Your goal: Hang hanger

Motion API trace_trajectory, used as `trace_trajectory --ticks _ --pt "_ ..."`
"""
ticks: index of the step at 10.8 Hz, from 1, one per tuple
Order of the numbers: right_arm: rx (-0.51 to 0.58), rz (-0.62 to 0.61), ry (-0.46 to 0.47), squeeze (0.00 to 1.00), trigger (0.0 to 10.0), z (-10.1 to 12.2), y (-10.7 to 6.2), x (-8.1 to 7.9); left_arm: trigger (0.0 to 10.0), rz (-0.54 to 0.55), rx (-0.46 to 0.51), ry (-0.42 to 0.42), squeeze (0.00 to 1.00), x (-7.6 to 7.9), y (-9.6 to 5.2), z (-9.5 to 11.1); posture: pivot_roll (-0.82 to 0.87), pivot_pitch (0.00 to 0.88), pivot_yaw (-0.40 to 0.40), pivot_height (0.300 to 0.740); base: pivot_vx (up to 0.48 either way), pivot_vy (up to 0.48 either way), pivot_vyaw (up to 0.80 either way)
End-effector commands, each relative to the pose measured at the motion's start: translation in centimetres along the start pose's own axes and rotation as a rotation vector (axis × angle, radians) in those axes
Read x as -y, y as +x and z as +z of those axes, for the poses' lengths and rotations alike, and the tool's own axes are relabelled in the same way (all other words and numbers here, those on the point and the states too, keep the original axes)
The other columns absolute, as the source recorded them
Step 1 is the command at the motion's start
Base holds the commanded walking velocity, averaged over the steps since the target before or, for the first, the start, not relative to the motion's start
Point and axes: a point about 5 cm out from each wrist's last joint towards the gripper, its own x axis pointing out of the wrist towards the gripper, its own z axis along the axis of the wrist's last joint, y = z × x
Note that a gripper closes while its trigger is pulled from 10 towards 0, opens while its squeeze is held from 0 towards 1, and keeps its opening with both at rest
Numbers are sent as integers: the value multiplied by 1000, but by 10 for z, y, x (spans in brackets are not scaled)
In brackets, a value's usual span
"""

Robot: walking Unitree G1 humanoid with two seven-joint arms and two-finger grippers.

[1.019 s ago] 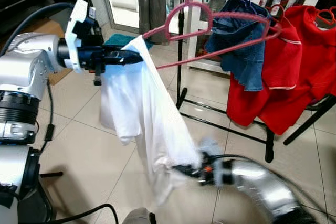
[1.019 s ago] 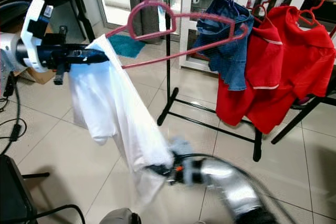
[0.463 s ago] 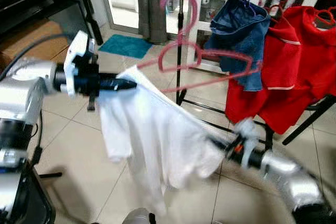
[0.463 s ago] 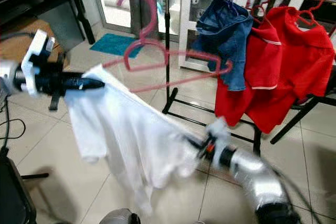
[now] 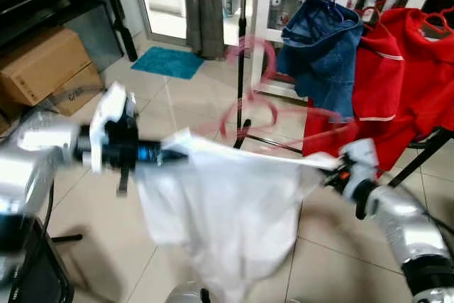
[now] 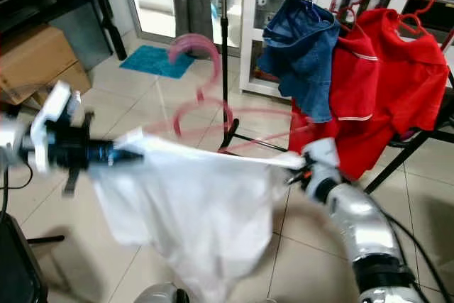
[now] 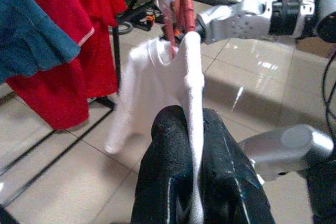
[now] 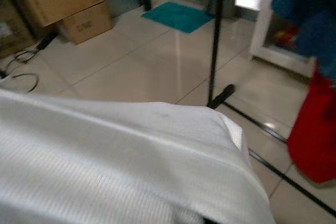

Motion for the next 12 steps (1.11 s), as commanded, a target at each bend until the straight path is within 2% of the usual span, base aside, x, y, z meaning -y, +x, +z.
trace_trajectory --ticks 1,2,4,5,7,8,10,11,12 --pt "8 -90 -2 0 0 4 -6 16 0 18 -7 27 0 3 -6 6 51 0 30 723 0 0 0" --pt "25 -113 -13 0 0 11 -5 20 0 20 -40 5 0 9 -3 -4 51 0 30 723 0 0 0" --pt "52 -171 -34 0 0 24 -8 32 0 62 -149 -22 0 15 -7 -26 51 0 31 723 0 0 0" --pt "54 -179 -40 0 0 25 -9 34 0 66 -168 -29 0 16 -8 -29 51 0 31 723 0 0 0" --pt "67 -195 -79 0 0 36 -12 41 0 88 -296 -30 0 20 -10 -49 51 0 34 723 0 0 0" --pt "83 -181 -107 0 0 43 -11 38 0 100 -359 -4 0 18 -9 -55 50 0 35 723 0 0 0" --pt "103 -167 -149 0 0 53 -10 34 0 104 -404 11 0 16 -8 -59 43 0 40 723 0 0 0" --pt "110 -153 -192 0 0 60 -10 31 0 109 -423 27 0 14 -7 -60 38 0 43 723 0 0 0" --pt "98 -104 -270 0 0 68 -9 22 0 129 -420 87 0 6 0 -59 35 0 40 723 0 0 0"
